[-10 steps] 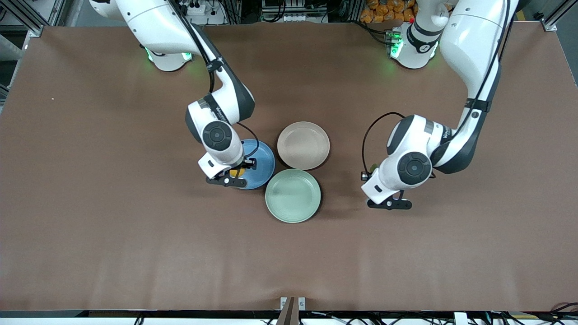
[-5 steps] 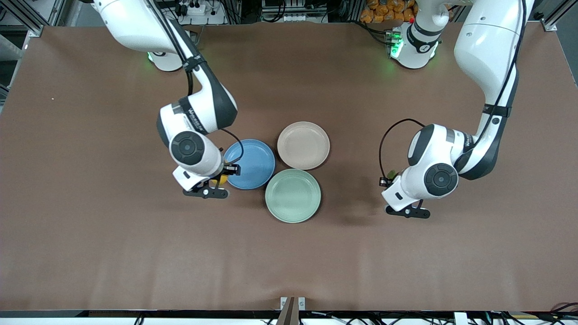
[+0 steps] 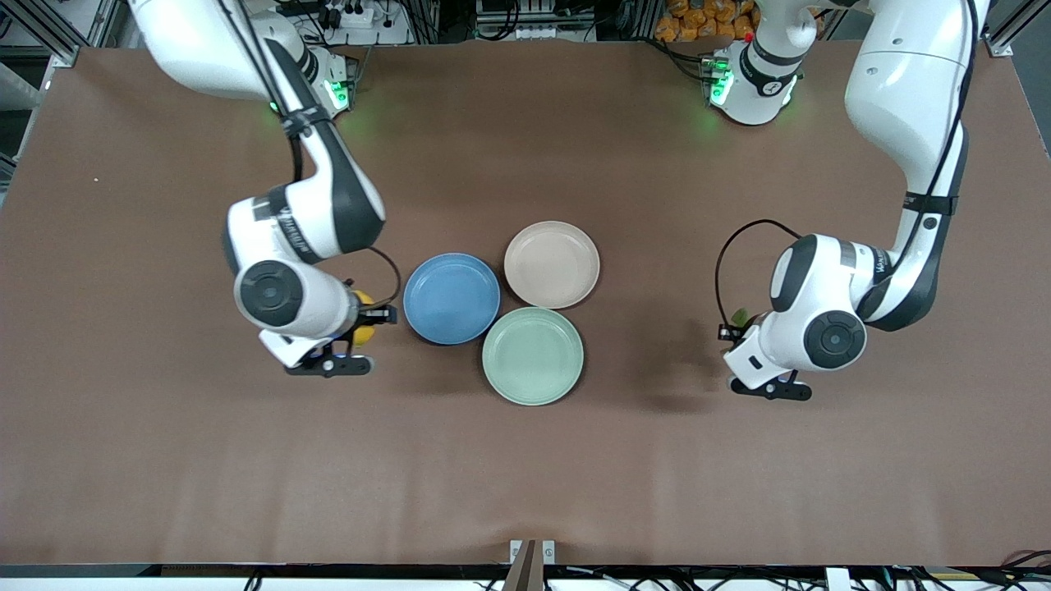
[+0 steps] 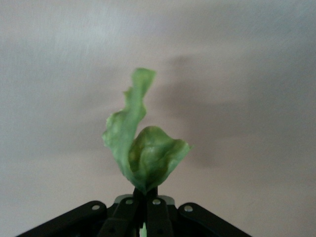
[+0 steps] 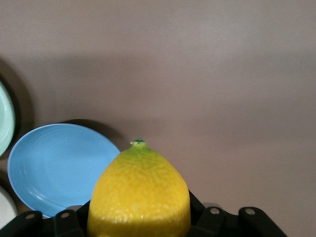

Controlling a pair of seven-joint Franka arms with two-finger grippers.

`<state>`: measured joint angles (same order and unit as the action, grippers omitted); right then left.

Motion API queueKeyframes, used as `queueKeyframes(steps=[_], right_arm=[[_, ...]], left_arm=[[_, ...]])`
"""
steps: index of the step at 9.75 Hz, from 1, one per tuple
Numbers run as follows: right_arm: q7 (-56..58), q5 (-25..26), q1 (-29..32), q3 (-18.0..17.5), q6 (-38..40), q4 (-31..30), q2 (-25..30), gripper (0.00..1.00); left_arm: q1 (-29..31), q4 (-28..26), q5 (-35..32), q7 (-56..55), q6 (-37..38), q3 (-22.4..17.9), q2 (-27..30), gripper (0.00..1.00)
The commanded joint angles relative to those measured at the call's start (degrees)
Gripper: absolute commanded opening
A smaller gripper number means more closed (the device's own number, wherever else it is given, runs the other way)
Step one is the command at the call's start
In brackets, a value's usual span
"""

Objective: Pick lemon and lettuce from blue and beige plates
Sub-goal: 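Carry the lettuce and lemon away from the plates with both grippers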

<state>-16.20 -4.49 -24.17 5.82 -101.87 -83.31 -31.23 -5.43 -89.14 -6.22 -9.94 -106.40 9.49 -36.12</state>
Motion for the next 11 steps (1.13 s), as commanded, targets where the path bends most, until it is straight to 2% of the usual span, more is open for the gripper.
queueKeyframes(steps=[1, 2, 4, 7, 10, 11], right_arm=[[5.19, -0.70, 3.15, -0.63, 2.89, -0.98, 3.09, 0.27], [9.30, -0.70, 4.82, -0.63, 2.65, -3.15, 4.93, 0.27], [15.56, -0.43, 7.99, -0.55, 2.47, -7.03, 8.10, 0.27], [20.23, 0.01, 11.07, -0.46, 1.95, -9.32, 9.43, 0.27], [27.09, 1.14, 14.58, -0.46, -2.96, -16.51, 13.02, 0.27], [27.19, 2.80, 15.29, -0.46, -3.15, -17.06, 13.21, 0.27]], left_arm=[[1.47, 0.02, -1.34, 0.71, 2.85, 0.26, 0.52, 0.00], [1.56, 0.02, -1.43, 1.15, 2.86, 0.26, 0.52, 0.99], [1.30, 0.54, -1.34, -1.12, 2.86, 0.35, 1.83, 1.00], [3.49, -0.33, -1.25, -0.34, 5.92, 0.35, 5.87, 1.00], [4.02, -6.63, -0.29, -0.34, 5.59, -0.87, 13.41, 1.00], [3.76, -9.62, 0.32, -0.34, 4.45, -1.66, 16.23, 1.00]])
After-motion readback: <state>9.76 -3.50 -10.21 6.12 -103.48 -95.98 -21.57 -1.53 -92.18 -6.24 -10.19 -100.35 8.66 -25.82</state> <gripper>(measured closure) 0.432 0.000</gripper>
